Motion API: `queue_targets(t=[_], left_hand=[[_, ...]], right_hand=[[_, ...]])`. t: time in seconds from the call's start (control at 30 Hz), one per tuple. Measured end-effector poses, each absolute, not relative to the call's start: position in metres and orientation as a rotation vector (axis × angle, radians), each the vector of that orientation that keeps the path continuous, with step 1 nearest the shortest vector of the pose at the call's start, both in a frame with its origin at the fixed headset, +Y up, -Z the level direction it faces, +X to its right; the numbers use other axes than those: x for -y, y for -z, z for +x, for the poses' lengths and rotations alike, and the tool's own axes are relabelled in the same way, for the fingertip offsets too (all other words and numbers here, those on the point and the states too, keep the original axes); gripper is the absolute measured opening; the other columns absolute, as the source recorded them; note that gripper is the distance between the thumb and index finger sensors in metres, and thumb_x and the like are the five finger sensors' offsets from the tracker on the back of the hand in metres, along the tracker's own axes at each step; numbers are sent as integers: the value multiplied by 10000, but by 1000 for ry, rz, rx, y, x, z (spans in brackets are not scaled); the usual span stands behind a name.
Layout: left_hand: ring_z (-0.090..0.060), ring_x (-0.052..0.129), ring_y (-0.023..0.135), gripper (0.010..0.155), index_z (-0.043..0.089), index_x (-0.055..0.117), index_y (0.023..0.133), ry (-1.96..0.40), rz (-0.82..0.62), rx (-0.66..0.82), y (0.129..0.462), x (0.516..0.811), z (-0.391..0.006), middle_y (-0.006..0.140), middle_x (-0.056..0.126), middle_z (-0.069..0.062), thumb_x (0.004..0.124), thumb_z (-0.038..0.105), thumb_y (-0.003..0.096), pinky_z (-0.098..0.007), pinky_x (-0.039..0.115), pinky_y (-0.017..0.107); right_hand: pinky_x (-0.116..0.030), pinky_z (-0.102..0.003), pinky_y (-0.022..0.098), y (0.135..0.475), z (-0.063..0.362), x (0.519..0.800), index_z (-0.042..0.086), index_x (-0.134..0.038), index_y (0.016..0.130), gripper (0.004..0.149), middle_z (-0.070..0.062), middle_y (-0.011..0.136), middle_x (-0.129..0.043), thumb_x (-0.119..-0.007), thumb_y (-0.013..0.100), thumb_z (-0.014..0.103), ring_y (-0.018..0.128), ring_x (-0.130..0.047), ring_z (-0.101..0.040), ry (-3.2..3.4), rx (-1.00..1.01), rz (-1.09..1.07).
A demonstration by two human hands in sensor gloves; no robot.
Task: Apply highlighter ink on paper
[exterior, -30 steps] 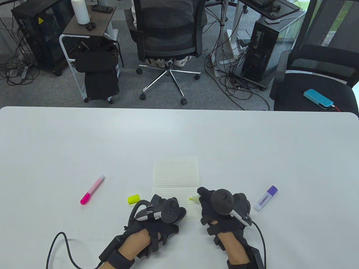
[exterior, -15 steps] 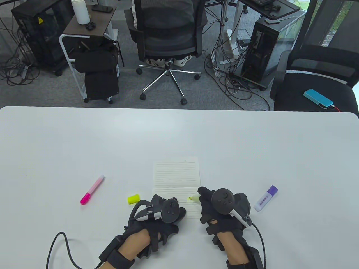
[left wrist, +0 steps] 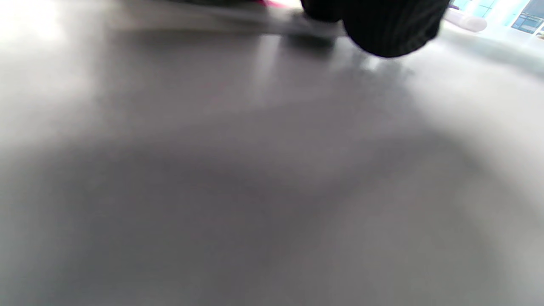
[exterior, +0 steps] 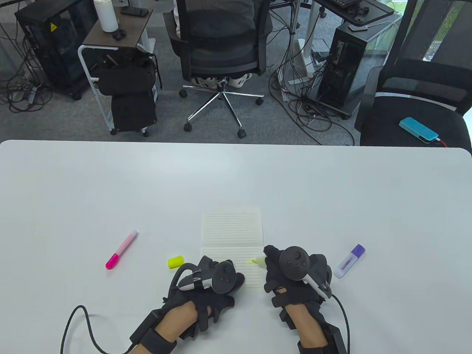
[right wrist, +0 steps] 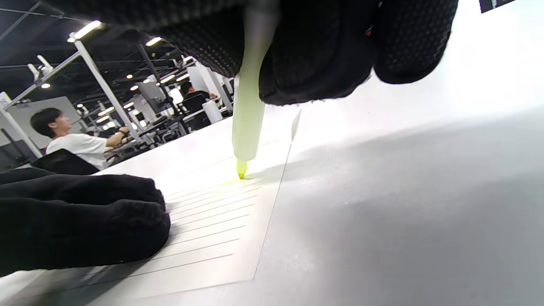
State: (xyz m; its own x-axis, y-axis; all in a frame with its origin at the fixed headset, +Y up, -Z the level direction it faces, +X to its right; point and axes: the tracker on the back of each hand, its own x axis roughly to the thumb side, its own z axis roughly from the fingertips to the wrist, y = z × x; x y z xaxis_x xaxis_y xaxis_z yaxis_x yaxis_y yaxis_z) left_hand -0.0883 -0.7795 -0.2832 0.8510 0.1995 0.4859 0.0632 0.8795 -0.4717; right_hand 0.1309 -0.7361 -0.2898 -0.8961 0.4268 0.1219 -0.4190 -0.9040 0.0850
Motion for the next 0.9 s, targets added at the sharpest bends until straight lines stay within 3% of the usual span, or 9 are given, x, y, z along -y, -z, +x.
queue_targets(t=[0.27,0.7,0.9], left_hand=[[-340,362,1027,694,411,444,1068,-76,-498,554,283,780,-89,1155,281,-21,732,524,446,-538,472,712],[-341,362,1027,695,412,444,1068,-77,-500,553,284,780,-89,1155,282,-21,732,525,446,-538,471,712],[-339,362,1027,696,412,444,1068,-77,-501,553,284,780,-89,1155,281,-20,733,525,445,-537,472,712]], right_hand=[[-733,-592,581,291,131,737,191,-786,1001,387,-173,766,-918,-771,628,292,480,-928,-317,-2635,-179,248],[-730,-587,587,295,129,742,203,-767,1015,391,-162,786,-905,-757,638,305,501,-925,-311,-2653,-55,237],[-737,-591,572,294,132,740,182,-792,993,381,-170,748,-920,-766,632,300,467,-927,-313,-2624,-152,242]])
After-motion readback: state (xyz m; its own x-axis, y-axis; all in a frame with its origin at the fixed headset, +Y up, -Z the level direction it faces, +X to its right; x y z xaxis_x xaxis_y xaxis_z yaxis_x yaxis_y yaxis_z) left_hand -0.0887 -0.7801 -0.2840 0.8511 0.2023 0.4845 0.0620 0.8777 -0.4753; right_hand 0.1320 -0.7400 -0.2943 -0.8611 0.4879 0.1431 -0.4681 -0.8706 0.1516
